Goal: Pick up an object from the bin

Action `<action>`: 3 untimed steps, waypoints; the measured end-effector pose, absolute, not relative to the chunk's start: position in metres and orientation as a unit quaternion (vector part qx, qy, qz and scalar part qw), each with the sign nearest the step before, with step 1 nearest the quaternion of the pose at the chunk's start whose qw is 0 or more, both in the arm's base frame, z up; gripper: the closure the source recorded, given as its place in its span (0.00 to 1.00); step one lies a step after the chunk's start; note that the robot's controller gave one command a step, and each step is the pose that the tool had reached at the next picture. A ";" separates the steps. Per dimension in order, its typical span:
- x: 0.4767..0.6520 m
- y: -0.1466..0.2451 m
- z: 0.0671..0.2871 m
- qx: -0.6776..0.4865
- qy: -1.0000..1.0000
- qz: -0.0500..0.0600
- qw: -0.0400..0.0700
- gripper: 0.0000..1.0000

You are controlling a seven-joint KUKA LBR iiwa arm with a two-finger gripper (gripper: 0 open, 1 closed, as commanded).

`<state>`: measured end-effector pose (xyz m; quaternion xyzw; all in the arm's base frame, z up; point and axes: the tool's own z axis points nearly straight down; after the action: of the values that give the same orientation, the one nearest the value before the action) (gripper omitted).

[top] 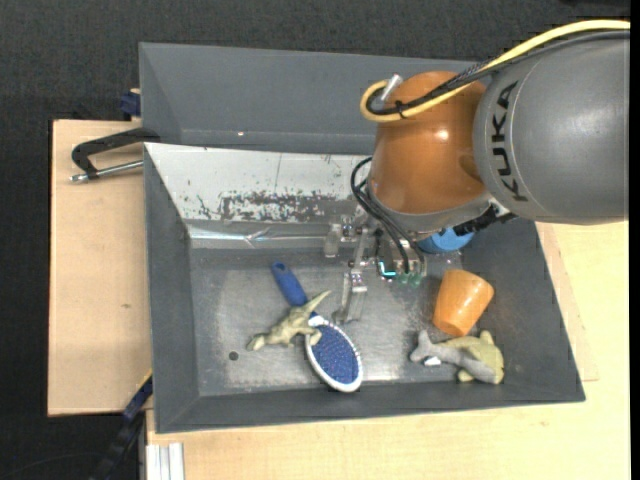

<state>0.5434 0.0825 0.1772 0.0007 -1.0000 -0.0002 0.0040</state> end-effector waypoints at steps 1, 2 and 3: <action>0.543 0.111 0.067 -0.032 -0.999 -0.001 0.004 0.00; 0.514 0.166 0.071 0.074 -0.997 -0.001 0.000 0.00; 0.514 0.164 0.070 0.072 -0.997 -0.001 0.000 1.00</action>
Offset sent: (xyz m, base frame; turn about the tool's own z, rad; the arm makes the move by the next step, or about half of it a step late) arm 0.0008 0.0249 -0.1072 0.0678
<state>0.5141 0.1644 0.0705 0.0722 -0.9974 -0.0009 0.0002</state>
